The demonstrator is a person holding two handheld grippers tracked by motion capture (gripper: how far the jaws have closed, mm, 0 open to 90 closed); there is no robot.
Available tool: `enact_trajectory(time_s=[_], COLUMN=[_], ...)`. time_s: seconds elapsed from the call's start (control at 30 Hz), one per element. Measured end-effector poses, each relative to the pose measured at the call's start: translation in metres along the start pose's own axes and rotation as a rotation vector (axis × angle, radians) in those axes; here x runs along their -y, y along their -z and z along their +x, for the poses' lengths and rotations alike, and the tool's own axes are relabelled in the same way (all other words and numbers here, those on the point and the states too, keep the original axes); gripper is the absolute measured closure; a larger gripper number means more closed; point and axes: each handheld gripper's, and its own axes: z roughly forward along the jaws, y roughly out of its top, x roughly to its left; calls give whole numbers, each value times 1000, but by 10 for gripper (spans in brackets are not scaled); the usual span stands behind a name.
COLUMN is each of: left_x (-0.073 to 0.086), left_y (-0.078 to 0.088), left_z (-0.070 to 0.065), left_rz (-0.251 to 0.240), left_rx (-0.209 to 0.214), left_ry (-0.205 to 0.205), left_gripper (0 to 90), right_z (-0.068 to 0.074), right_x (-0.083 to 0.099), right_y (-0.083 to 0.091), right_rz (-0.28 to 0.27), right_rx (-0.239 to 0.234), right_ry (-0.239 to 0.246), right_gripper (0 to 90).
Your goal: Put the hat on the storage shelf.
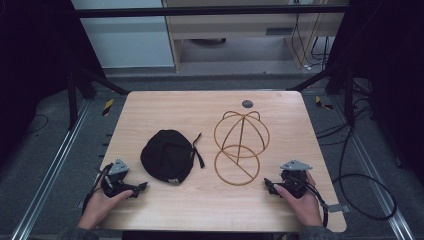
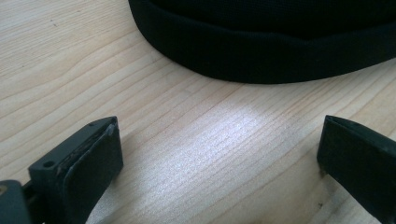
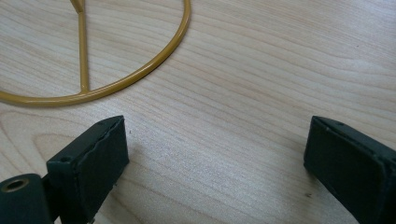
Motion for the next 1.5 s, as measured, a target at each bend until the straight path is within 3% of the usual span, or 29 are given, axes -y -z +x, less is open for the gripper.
enact_trajectory(time_s=[0.2, 0.4, 0.5, 0.63, 0.83, 1.03, 1.1, 1.2, 1.27, 1.5], left_x=[-1, -4, -5, -8, -35, -69, -80, -93, -102, -129], left_y=[-1, 8, 20, 29, 39, 41, 42, 40, 35, 30], left_z=[-3, -12, -12, -8, -12, -22, -26, -29, -31, -33], left_rz=[-1, 4, -23, -38, -27, 31, 35, 64, 97, 130], left_rx=[-2, 40, 49, 54, 55, 19, 27, 37, 16, 12], left_ry=[-4, -60, -60, -31, -66, -153, -167, -187, -217, -245], left_gripper=[9, 35, 48, 47, 50, 51, 51, 51, 51, 51], right_z=[1, 2, 2, 2, 3, 4, 4, 4, 4, 4], right_x=[0, -1, -1, -1, -1, -1, -1, -1, -1, -1], right_y=[-1, -1, -1, -1, -1, -1, -2, -2, -2, -2], right_rz=[1, 0, 1, 0, 0, 0, 0, 0, 0, 0], right_rx=[16, 18, 20, 18, 29, 34, 36, 36, 37, 38], right_ry=[-7, -9, -10, -10, -20, -25, -27, -28, -27, -31], right_gripper=[65, 64, 64, 64, 62, 62, 62, 62, 62, 62])
